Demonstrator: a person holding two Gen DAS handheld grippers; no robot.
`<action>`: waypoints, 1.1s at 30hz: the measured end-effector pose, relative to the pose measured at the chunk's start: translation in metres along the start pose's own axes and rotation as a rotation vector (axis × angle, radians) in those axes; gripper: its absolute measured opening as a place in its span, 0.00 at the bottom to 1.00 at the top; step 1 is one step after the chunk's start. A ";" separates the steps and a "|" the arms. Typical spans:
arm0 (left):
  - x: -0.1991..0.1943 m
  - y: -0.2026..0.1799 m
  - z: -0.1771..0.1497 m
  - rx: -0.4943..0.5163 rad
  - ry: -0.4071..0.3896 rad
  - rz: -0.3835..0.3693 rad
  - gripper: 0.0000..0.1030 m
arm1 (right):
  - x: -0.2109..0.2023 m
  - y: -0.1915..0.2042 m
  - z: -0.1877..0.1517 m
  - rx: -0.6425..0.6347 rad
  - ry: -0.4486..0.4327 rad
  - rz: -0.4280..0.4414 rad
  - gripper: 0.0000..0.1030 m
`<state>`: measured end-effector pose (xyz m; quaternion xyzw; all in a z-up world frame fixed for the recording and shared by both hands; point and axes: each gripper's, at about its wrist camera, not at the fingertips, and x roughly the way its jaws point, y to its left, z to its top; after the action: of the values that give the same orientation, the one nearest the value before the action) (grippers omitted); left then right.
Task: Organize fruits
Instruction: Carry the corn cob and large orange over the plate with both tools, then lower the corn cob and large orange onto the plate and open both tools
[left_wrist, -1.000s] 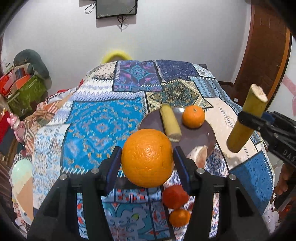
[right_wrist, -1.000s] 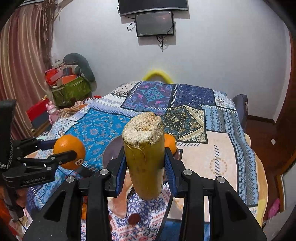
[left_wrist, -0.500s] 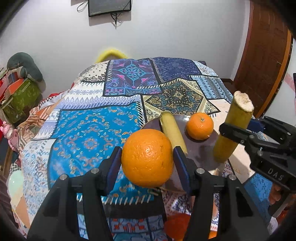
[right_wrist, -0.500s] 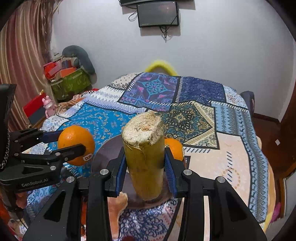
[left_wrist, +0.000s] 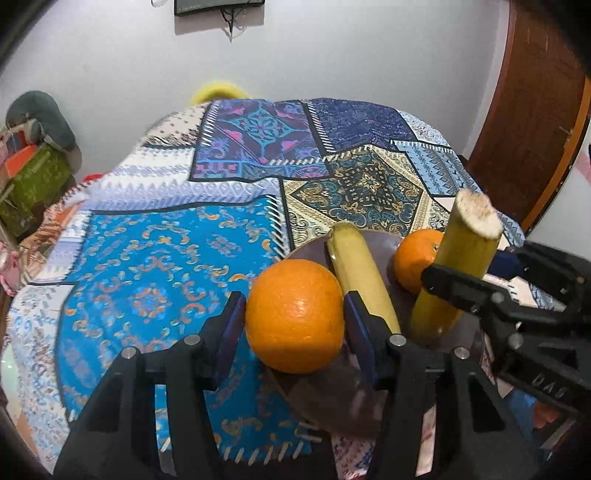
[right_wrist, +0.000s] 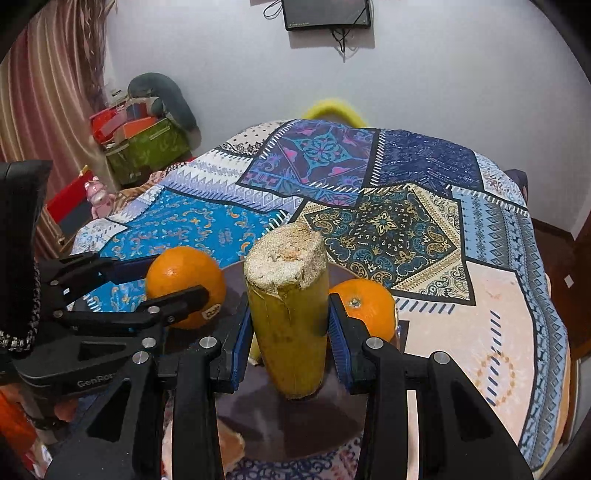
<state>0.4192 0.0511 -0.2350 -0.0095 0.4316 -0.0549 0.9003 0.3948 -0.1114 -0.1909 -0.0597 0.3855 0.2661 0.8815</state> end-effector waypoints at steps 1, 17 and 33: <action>0.003 0.000 0.002 -0.006 -0.002 -0.001 0.52 | 0.003 -0.001 0.000 0.003 0.001 0.000 0.34; 0.012 -0.004 0.013 0.010 -0.024 -0.008 0.51 | 0.017 -0.010 0.009 0.004 -0.012 0.017 0.34; -0.028 -0.003 0.007 0.027 -0.080 0.017 0.52 | 0.012 -0.017 0.005 0.037 -0.004 0.006 0.48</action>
<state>0.4071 0.0512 -0.2085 0.0039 0.3944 -0.0527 0.9174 0.4128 -0.1192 -0.1976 -0.0419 0.3887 0.2617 0.8824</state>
